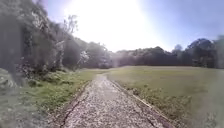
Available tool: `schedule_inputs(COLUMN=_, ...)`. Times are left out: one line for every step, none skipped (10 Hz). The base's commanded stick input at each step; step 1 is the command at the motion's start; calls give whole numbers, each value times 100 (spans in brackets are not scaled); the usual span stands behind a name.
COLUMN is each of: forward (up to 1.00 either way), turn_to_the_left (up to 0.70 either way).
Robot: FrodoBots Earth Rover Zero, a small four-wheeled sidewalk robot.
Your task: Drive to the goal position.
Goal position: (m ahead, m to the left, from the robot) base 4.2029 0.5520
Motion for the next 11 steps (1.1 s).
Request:
schedule_inputs(forward=50, turn_to_the_left=7)
schedule_inputs(forward=50, turn_to_the_left=25)
schedule_inputs(forward=50, turn_to_the_left=11)
schedule_inputs(forward=50, turn_to_the_left=0)
schedule_inputs(forward=50, turn_to_the_left=0)
schedule_inputs(forward=50, turn_to_the_left=0)
schedule_inputs(forward=50, turn_to_the_left=0)
schedule_inputs(forward=50, turn_to_the_left=0)
schedule_inputs(forward=50, turn_to_the_left=0)
schedule_inputs(forward=50, turn_to_the_left=0)
schedule_inputs(forward=50, turn_to_the_left=0)
